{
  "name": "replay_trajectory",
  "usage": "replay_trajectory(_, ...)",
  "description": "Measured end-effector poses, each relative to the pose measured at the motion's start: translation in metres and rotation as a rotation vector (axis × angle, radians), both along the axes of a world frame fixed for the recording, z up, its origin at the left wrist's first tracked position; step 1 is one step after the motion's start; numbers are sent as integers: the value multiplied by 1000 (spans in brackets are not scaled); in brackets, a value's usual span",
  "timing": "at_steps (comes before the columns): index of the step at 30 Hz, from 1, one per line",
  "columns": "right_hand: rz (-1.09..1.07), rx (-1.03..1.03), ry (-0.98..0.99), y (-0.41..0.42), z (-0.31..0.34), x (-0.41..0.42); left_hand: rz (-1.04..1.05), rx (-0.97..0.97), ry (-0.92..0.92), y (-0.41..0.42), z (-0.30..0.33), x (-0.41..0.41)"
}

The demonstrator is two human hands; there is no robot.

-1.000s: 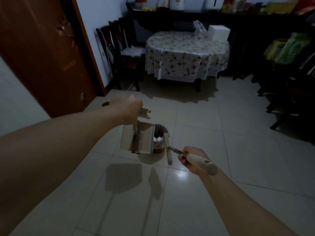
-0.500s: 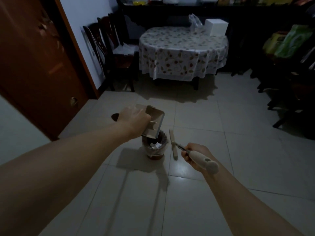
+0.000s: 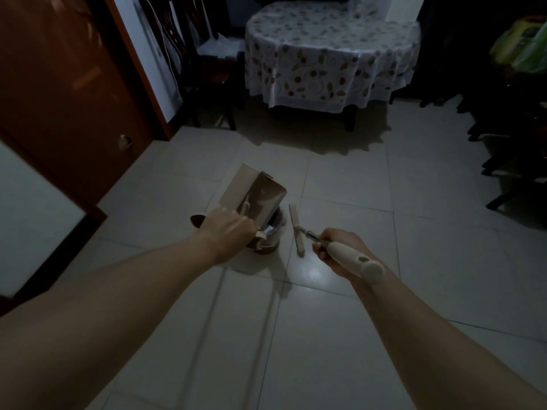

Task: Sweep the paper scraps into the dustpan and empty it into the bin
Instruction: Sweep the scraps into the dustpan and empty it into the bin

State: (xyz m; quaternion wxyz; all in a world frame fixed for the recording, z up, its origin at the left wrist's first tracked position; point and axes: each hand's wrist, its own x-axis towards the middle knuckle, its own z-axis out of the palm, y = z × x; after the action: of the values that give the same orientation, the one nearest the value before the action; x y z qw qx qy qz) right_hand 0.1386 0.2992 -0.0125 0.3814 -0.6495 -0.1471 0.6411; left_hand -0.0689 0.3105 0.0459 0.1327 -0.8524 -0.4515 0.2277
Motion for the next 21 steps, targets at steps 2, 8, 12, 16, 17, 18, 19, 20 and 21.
replay_trajectory(2, 2, -10, 9, -1, -3, 6, 2, -13, 21, -8, -10, 4)
replay_trajectory(8, -25, -29, 47, -8, -12, 15, -7, -33, 95, -14, -14, 29)
replay_trajectory(12, -23, -23, 49, -15, -19, 20, 28, -69, 189, -16, -12, 35)
replay_trajectory(16, 10, -38, 15, -18, -22, 25, 88, -184, 206, -18, -13, 36)
replay_trajectory(17, 16, -38, 13, -19, -22, 26, 88, -215, 210, -18, -11, 37)
replay_trajectory(18, 16, -35, 18, -20, -22, 28, 82, -243, 223, -17, -9, 38)
replay_trajectory(19, 14, -30, 29, -21, -21, 29, 79, -274, 237, -16, -6, 39)
replay_trajectory(20, 13, -26, 38, -22, -21, 30, 89, -310, 242, -16, -3, 40)
replay_trajectory(21, 16, -23, 42, -23, -20, 31, 110, -348, 235, -15, -2, 42)
